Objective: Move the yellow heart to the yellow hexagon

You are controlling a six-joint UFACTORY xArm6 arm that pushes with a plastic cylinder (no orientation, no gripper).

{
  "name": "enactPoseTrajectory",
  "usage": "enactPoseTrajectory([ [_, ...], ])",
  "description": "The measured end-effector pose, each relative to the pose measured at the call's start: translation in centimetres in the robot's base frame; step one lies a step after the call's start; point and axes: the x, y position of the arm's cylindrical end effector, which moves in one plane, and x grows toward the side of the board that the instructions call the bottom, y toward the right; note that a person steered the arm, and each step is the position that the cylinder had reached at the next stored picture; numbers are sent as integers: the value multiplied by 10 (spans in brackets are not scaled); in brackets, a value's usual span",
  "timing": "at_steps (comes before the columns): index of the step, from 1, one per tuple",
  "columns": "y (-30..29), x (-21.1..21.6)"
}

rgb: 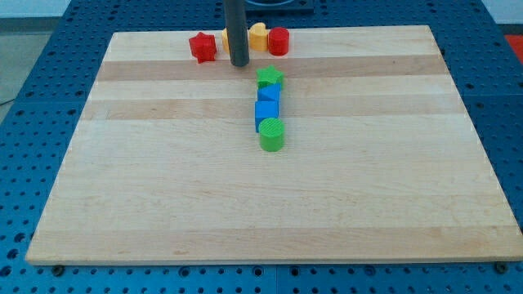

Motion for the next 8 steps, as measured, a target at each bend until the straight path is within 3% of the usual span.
enactPoseTrajectory([
  [2, -79, -9],
  [4, -79, -26],
  [5, -57, 1],
  [6, 13, 9],
  [8, 166, -54],
])
